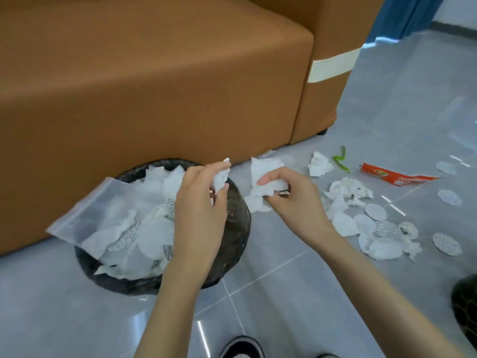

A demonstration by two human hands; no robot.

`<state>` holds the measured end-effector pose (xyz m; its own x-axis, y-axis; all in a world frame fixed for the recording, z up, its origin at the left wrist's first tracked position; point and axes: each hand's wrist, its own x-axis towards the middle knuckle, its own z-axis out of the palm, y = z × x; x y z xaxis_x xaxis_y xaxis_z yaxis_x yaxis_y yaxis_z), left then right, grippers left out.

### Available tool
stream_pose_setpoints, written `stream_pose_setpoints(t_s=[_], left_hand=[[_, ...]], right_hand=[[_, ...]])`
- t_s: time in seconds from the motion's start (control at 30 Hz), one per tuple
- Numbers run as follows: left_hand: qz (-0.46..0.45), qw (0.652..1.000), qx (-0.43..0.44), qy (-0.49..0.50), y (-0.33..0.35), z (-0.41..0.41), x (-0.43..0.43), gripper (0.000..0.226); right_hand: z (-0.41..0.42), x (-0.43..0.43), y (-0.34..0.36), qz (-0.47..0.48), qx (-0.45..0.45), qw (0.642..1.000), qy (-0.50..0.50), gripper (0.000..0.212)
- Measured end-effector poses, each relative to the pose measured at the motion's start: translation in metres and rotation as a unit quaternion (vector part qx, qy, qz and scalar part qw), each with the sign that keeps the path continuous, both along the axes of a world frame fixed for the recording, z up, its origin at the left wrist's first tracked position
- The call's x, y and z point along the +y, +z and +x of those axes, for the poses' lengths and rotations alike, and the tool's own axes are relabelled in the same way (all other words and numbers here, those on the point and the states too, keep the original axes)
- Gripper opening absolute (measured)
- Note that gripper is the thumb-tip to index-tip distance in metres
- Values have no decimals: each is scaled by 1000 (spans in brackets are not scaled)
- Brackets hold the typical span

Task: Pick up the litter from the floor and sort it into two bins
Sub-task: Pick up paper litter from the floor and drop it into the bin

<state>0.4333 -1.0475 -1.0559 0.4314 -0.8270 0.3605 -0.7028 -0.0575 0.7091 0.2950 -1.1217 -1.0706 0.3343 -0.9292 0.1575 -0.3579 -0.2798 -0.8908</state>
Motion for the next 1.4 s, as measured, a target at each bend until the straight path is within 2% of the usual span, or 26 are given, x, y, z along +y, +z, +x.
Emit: stream_pose_setpoints(t_s=[0.17, 0.3, 0.4, 0.47, 0.6, 0.73, 0.97, 1.17, 1.4], left_hand=[[21, 994, -26, 106, -5, 44, 34, 36], [78, 983, -50, 157, -16, 77, 49, 41], [109, 980, -45, 159, -17, 86, 56, 49], [108, 980, -33, 163, -17, 87, 59, 54], [65, 987, 4, 150, -11, 82, 58, 55], [32, 991, 7, 128, -4, 71, 51, 49], [11, 998, -29, 50, 6, 31, 28, 44], [41, 997, -59, -29, -8, -15, 0, 47], [170, 969, -164, -67, -54, -35, -31, 58]], right_hand=[[71, 13, 10, -46, 45, 987, 145, 27], [104, 26, 8, -67, 105, 964, 236, 27], [109, 32, 5, -89, 180, 947, 252, 42], [107, 35, 6, -111, 214, 940, 240, 53], [100, 33, 7, -125, 205, 953, 182, 60], [89, 26, 5, -115, 175, 970, 120, 54], [50, 12, -12, -32, 123, 991, 44, 39], [-10, 0, -41, 44, 164, 985, -21, 36], [-60, -15, -83, 124, 208, 968, -60, 32]])
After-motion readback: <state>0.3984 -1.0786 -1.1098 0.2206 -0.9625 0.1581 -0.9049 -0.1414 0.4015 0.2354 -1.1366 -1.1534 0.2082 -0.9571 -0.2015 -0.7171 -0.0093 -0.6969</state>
